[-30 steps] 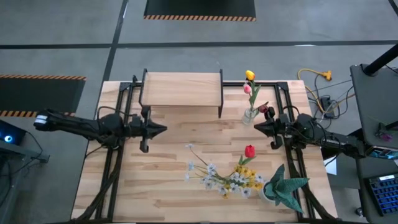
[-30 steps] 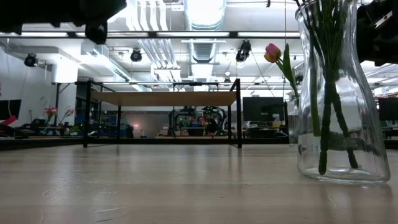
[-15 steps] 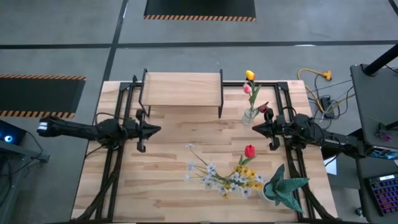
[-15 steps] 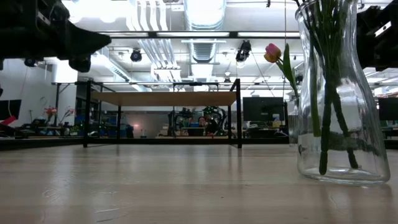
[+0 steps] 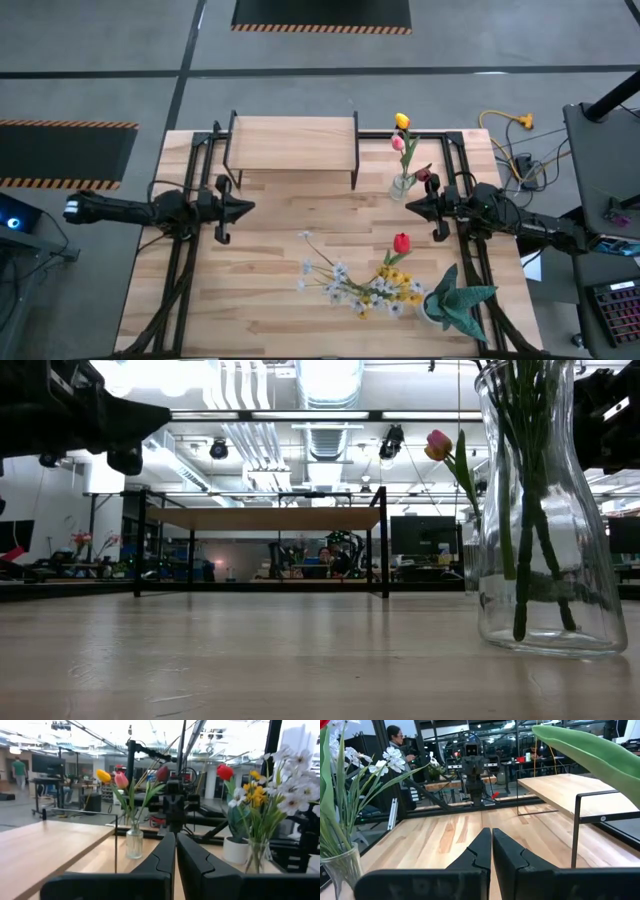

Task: Pick and place flowers into a vace then onto a shelf
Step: Put the bottom transparent vase on the shelf

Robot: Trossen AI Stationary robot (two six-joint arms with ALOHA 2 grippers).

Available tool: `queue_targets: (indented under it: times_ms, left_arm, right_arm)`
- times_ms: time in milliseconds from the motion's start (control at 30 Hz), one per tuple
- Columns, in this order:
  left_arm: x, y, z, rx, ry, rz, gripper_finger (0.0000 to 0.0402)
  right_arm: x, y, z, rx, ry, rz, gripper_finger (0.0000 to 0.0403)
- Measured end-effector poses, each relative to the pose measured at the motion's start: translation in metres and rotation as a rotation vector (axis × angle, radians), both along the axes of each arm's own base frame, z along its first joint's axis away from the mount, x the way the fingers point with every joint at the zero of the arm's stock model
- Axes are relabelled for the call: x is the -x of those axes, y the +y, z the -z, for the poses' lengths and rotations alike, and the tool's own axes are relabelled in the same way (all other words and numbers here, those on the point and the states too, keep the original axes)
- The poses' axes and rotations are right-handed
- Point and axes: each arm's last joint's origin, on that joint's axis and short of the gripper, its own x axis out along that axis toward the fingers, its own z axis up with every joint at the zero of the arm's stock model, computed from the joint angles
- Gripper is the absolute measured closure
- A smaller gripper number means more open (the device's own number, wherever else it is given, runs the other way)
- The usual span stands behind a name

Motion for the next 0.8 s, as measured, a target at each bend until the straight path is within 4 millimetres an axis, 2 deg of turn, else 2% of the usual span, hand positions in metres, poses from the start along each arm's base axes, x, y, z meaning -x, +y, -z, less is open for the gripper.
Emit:
queue_targets:
  times_ms: [267,400,500,633,800]
  left_arm:
    - [0.000,0.000,0.000,0.024,-0.002,-0.003,0.0401]
    - [0.000,0.003,0.001,0.159,-0.011,-0.100,0.0401]
    - [-0.002,0.003,0.003,0.200,0.006,-0.091,0.0395]
    - [-0.008,0.002,0.002,0.318,0.034,-0.056,0.0350]
    - [-0.025,-0.003,-0.020,0.331,0.091,0.060,0.0267]
  right_arm:
    - [0.000,0.000,0.000,-0.025,0.001,-0.002,0.0394]
    - [0.000,0.000,0.001,-0.028,0.005,-0.002,0.0394]
    - [0.000,0.000,0.001,-0.030,0.007,-0.002,0.0394]
    - [0.000,0.000,0.001,-0.024,0.007,-0.002,0.0394]
    - [0.000,0.000,0.001,-0.024,0.007,-0.002,0.0394]
